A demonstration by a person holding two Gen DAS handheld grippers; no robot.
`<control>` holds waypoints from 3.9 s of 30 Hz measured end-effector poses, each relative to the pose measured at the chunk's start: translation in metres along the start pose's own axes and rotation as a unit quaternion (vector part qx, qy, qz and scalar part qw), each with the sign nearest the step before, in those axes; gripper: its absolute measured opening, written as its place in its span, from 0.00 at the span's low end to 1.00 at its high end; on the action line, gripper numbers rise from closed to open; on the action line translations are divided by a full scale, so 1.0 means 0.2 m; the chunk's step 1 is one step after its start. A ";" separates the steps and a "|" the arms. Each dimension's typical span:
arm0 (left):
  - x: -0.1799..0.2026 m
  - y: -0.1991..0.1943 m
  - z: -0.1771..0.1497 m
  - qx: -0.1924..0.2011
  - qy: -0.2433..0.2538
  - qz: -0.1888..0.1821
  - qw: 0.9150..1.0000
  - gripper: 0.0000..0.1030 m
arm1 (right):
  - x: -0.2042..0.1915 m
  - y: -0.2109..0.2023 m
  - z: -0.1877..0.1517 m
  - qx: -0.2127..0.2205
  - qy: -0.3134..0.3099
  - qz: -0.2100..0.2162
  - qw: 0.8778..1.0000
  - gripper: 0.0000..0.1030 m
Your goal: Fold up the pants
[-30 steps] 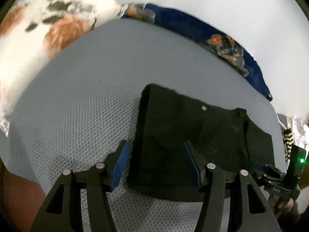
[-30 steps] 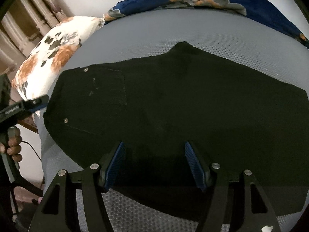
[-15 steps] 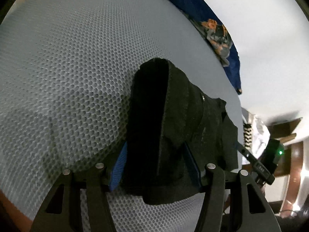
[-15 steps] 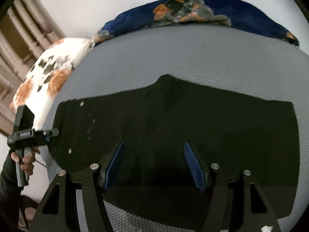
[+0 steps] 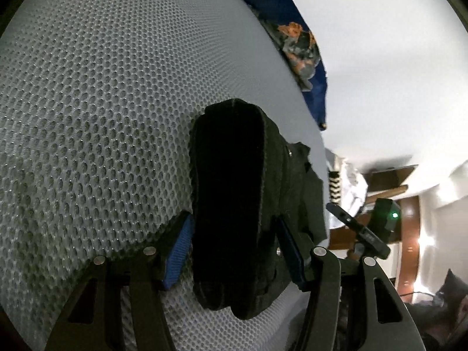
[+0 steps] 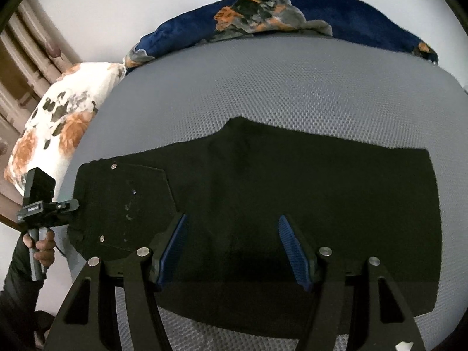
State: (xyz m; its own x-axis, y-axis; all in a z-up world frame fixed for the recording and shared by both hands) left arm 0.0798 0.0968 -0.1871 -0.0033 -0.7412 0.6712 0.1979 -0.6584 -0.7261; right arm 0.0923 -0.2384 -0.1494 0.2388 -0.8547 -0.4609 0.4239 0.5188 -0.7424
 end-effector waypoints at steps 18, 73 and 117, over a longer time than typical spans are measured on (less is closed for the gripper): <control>0.12 0.13 0.05 0.045 0.015 0.090 0.995 0.41 | -0.10 -0.02 -0.01 0.018 0.000 0.009 1.000 0.61; 1.53 1.01 -0.32 0.046 0.187 0.211 0.958 0.16 | 0.81 -0.66 -0.19 0.132 0.137 -0.182 0.965 0.64; 0.79 0.56 -0.22 0.134 0.085 0.305 0.939 0.65 | 0.67 -0.14 -0.15 0.019 0.141 0.177 0.974 0.59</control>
State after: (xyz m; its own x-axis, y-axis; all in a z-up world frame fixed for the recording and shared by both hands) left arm 0.0583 -0.1001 -0.1690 0.0387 -0.9949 0.0929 0.4539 -0.0653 -0.8886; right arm 0.0866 -0.3660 -0.2043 0.1287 -0.5807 -0.8039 0.3911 0.7746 -0.4970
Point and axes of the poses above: each gripper's, at about its wrist camera, not at the fingertips, and y roughly the way its jaws point, x to its right, z to its top, the point moved 10 cm from there along y, roughly the way its jaws point, and after that the axes turned 13 degrees about z, right-handed, at the moved point
